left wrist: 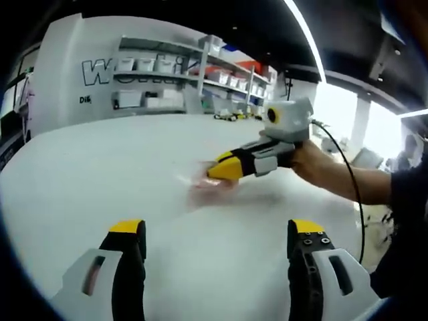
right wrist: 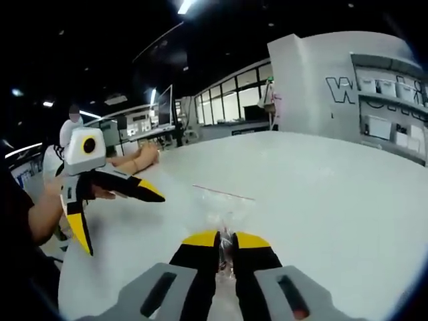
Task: Open the resealable bag by pulling the two sides of the seal apart until the entire bag opening is separated and visibly accessible.
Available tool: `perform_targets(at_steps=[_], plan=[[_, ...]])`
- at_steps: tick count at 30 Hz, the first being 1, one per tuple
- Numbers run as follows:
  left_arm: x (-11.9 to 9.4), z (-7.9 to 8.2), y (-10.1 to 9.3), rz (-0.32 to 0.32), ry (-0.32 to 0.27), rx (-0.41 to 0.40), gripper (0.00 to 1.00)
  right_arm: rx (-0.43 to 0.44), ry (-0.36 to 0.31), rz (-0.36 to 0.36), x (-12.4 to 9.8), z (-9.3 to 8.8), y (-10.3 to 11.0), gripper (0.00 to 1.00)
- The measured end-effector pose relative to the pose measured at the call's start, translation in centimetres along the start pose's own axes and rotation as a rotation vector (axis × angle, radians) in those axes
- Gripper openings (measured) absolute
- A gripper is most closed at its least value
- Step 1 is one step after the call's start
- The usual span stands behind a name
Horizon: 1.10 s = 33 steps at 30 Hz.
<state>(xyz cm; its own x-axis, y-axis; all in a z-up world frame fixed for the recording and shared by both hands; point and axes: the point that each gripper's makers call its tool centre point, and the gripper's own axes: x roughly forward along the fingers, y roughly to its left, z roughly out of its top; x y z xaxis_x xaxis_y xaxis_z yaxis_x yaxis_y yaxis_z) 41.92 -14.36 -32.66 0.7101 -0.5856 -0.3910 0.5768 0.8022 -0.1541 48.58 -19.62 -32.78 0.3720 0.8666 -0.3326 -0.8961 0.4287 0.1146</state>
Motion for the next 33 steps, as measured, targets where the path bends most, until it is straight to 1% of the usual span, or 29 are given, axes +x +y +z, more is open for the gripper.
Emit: perform_targets(at_steps=[12,20,23,26,33], plan=[[1.3,0.1,0.6,-0.016,-0.003,-0.025,0.85,0.013,-0.008,0.007,-0.3,0.2,0.3,0.02],[2.5,0.3,0.8,-0.026,0.0,-0.02,0.82,0.024,-0.012,0.011,-0.6,0.0,0.4,0.02],[3.0,0.4,0.8,-0.039,-0.011,-0.04,0.81,0.028,-0.014,0.013,-0.8,-0.1,0.5,0.02],[3.4,0.7,0.8,-0.052,-0.027,-0.059,0.78,0.032,-0.017,0.014,-0.9,-0.1,0.5,0.02],[4.3,0.9,1.2,-0.057,-0.042,-0.078,0.76,0.041,-0.021,0.016,-1.1,-0.2,0.5,0.02]])
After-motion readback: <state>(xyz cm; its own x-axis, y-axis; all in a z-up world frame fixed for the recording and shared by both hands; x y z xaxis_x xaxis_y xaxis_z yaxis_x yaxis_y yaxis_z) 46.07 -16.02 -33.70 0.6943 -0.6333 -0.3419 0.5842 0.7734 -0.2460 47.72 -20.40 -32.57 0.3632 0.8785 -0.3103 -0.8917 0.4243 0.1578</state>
